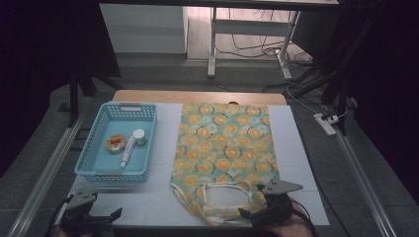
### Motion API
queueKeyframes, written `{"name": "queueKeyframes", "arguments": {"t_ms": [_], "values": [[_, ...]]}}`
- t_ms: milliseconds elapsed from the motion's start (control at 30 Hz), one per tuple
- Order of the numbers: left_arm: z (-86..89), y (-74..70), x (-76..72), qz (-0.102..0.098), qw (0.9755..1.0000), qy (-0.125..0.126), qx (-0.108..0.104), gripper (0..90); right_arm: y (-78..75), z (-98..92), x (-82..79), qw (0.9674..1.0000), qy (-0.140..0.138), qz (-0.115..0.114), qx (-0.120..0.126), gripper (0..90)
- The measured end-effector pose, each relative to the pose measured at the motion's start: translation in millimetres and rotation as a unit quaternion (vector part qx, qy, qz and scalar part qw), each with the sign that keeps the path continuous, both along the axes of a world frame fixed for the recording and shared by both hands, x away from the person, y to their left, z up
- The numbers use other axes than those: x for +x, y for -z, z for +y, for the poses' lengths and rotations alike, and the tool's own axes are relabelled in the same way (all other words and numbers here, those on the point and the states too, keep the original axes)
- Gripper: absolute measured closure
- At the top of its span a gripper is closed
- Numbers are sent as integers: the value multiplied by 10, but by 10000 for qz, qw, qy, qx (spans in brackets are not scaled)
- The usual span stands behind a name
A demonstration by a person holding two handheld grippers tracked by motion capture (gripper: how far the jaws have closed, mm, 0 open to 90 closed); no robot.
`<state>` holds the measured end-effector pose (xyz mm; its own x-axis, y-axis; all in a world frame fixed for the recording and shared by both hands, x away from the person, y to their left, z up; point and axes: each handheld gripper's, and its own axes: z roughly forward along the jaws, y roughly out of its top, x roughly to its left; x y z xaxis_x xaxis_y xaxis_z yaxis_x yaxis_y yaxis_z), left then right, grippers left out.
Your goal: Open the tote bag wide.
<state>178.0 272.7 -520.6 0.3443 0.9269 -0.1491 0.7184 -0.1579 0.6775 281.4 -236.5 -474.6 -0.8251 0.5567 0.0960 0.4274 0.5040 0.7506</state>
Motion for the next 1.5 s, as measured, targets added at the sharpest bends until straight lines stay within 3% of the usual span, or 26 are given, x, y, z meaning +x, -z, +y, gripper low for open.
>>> {"name": "queueKeyframes", "arguments": {"t_ms": [200,400,533,567,600,667,767,800,833,967,1033,1100,1333,1367,1500], "values": [[1,2,3,0,10000,-5,-13,0,31,349,-38,9977,-669,66,-72,60],[4,2,3,2,10000,-5,-25,0,50,557,-87,9940,-1078,163,-128,150],[4,2,4,6,10000,-4,-31,0,105,739,-160,9870,-1553,285,-286,307],[4,2,4,5,10000,-6,-29,0,105,739,-160,9870,-1553,285,-286,307],[4,3,5,6,10000,-5,-28,0,137,796,-188,9837,-1726,328,-384,390],[4,3,5,7,10000,-6,-30,0,179,848,-208,9802,-1874,407,-493,456],[4,3,5,7,10000,-3,-31,0,252,901,-228,9753,-2031,456,-738,546],[4,3,5,6,10000,0,-29,0,252,901,-228,9753,-2031,456,-738,546],[4,3,5,5,10000,3,-27,0,298,921,-235,9732,-2072,390,-917,603],[3,3,7,9,10000,6,-27,0,342,934,-246,9695,-2112,258,-1213,762],[3,3,7,10,10000,9,-27,0,337,925,-240,9695,-2105,255,-1232,888],[3,3,7,11,10000,10,-24,0,324,919,-235,9700,-2074,221,-1252,895],[4,4,11,15,10000,8,-35,0,67,856,-126,9781,-1830,17,-990,900],[4,4,12,16,10000,8,-37,0,67,856,-126,9781,-1830,17,-990,900],[7,4,14,17,10000,9,-49,0,-98,824,90,9836,-1534,-232,-916,900]]}}
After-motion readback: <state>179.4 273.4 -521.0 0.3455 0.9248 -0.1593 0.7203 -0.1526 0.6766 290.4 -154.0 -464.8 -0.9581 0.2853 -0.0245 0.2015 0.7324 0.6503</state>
